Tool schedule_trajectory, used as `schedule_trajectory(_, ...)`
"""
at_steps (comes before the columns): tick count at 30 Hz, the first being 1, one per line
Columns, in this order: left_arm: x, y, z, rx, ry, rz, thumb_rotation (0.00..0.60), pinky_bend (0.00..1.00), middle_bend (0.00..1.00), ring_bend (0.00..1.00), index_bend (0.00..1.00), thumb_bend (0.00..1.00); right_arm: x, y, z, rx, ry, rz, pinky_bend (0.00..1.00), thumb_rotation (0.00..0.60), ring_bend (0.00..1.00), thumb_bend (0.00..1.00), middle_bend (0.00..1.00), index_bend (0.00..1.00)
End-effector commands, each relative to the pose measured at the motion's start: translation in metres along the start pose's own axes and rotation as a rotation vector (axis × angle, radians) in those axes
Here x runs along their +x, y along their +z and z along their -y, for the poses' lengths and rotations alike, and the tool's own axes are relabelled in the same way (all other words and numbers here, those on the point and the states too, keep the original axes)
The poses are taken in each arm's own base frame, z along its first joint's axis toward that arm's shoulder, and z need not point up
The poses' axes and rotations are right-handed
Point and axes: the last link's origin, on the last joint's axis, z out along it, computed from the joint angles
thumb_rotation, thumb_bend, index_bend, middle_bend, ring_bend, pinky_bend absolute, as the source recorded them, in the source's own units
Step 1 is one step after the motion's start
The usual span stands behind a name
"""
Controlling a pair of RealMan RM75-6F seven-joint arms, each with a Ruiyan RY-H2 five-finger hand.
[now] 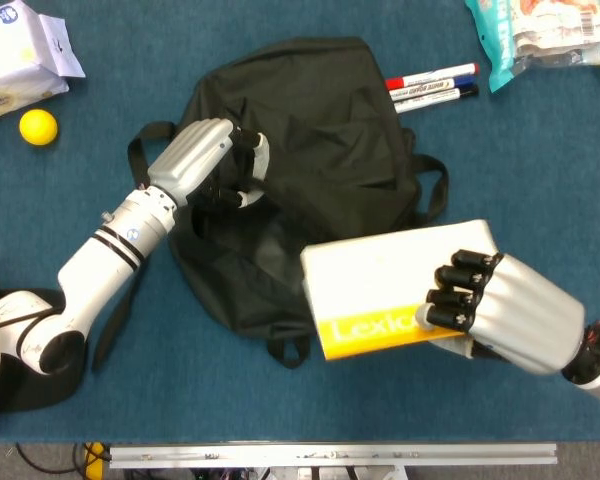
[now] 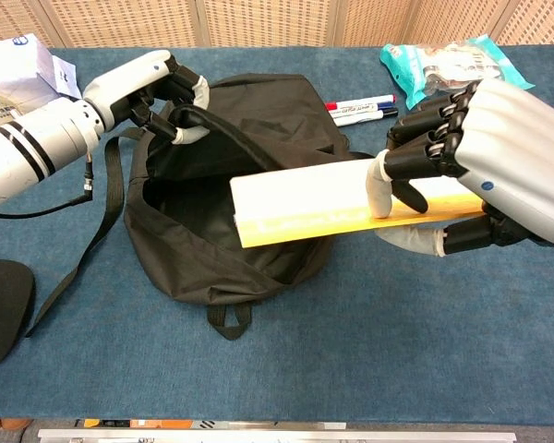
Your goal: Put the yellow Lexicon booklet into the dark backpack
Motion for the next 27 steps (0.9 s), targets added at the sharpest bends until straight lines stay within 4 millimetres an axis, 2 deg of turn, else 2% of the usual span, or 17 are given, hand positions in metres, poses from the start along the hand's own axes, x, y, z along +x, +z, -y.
schedule_trajectory(1,0.002,0.003,-0.002,0.001,0.001,-0.004,0.600,0.49,0.70,0.61,0.68,0.34,0.000,0.002,0.003,0.008,0.009,-0.010,0.65,0.600,0.61,0.28,0.80,0.85)
schedule_trajectory(10,0.008,0.008,-0.011,-0.001,-0.011,-0.014,0.600,0.49,0.69,0.60,0.67,0.34,-0.012,0.018,0.009,0.041,0.033,-0.017,0.65,0.600,0.61,0.28,0.80,0.85)
schedule_trajectory(27,0.019,0.013,-0.016,0.028,-0.038,-0.013,0.600,0.49,0.69,0.60,0.66,0.34,-0.065,0.057,0.016,0.087,0.112,0.007,0.65,0.600,0.62,0.29,0.80,0.86)
